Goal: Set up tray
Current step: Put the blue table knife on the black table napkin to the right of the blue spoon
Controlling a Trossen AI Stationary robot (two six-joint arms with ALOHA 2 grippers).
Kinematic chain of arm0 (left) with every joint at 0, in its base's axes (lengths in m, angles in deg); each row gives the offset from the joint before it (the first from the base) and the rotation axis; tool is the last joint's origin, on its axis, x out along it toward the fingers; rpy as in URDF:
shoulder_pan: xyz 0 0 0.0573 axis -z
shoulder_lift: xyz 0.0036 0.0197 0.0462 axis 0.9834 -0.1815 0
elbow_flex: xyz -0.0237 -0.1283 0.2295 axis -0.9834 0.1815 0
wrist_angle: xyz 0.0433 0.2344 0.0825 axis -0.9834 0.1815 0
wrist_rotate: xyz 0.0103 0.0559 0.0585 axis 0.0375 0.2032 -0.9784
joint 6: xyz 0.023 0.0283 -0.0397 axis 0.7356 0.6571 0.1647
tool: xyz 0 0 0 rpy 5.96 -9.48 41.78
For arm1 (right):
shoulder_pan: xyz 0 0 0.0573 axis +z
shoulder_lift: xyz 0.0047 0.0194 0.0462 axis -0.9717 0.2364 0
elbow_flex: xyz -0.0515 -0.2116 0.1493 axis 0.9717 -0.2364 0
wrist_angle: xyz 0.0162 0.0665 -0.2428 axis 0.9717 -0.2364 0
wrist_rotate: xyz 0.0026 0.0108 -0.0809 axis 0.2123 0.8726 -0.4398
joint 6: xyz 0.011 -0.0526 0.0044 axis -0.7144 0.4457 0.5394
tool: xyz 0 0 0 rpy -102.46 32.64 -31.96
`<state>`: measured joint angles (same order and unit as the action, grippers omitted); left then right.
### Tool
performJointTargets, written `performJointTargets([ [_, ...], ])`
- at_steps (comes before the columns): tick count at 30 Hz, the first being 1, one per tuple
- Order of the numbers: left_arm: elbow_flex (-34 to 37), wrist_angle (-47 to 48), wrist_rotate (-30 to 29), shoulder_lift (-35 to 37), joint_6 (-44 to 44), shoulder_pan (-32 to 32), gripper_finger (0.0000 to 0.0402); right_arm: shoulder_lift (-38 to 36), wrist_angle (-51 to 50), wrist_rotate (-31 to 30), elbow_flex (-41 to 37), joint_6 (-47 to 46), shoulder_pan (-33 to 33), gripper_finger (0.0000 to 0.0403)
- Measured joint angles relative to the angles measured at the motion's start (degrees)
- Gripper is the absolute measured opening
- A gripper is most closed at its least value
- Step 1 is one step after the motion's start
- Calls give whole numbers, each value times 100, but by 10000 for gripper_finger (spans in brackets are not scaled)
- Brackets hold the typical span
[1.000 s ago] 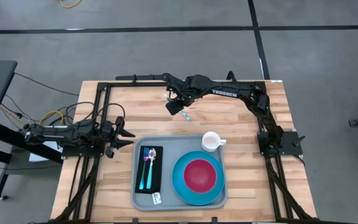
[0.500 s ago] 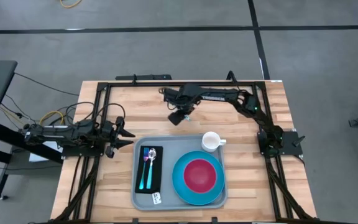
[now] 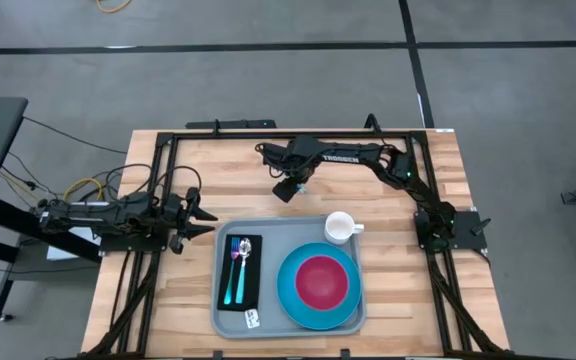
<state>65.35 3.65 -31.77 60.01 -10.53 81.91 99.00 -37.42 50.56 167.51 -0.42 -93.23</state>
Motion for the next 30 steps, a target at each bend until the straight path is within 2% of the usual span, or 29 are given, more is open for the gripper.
performJointTargets([
  [4,0,0,0,0,-86,0,122,0,43,-73,0,-1,2,223],
  [8,0,0,0,0,-125,0,122,0,163,-95,0,-10,-9,232],
  [23,0,0,0,0,-125,0,122,-6,303,-3,-313,-397,-83,192],
  [30,0,0,0,0,-125,0,122,-14,470,158,-745,-412,7,181],
])
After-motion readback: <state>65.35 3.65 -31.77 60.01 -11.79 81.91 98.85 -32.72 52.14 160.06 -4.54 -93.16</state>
